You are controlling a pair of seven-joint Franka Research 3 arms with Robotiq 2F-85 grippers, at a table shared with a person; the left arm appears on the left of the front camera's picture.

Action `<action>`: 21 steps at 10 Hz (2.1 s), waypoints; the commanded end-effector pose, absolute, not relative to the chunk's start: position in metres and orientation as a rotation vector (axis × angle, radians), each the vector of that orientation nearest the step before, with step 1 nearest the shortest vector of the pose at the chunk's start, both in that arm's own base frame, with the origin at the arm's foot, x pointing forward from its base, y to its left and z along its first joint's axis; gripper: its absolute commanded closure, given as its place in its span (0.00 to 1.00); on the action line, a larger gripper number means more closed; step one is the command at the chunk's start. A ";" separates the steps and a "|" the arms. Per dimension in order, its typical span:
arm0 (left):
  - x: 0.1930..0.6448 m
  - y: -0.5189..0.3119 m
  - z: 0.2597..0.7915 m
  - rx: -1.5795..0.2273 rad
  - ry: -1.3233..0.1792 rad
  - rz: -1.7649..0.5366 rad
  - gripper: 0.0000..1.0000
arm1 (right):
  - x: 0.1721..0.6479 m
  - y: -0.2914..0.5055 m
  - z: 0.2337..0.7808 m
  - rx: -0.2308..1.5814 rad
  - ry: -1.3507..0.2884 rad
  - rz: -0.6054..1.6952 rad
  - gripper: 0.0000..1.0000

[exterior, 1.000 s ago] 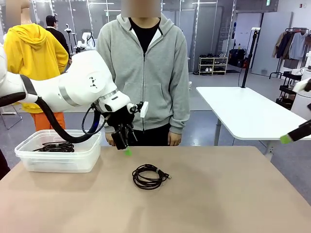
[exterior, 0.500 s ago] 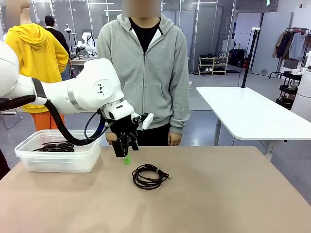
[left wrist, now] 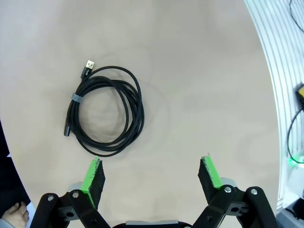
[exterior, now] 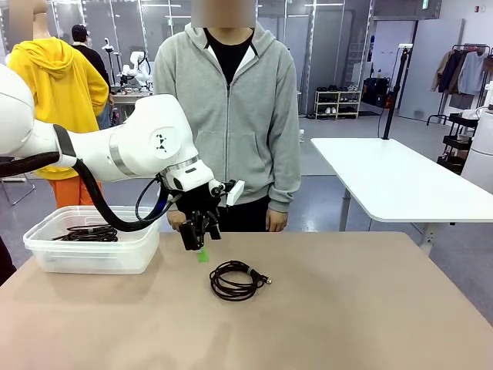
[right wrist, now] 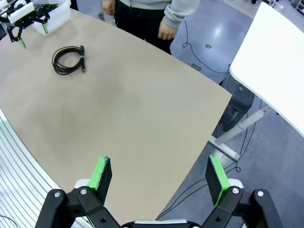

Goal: Organize and store the cables.
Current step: Place the USB Extension Cable into the Organizing box.

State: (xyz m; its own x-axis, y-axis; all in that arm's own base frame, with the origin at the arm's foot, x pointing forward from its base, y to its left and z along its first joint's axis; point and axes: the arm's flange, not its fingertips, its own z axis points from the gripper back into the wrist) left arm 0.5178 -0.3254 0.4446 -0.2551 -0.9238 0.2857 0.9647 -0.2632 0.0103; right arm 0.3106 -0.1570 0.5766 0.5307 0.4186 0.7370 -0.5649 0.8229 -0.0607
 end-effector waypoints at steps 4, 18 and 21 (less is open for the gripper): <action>0.523 -0.368 0.435 -0.254 -0.163 -2.050 0.00 | 0.310 -0.157 0.577 0.195 -0.814 0.595 0.00; 0.579 -0.451 0.415 -0.229 -0.036 -2.204 0.00 | 0.310 -0.157 0.577 0.195 -0.814 0.595 0.00; 0.590 -0.450 0.403 -0.112 -0.047 -2.183 0.00 | 0.310 -0.157 0.577 0.195 -0.814 0.595 0.00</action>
State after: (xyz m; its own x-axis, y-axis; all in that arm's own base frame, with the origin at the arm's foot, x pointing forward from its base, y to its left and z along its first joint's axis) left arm 0.5797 -0.4394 0.4036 -0.5853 -0.7962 0.1530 0.8024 -0.5959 -0.0314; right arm 0.3105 -0.1569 0.5768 0.5314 0.4192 0.7361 -0.5648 0.8230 -0.0610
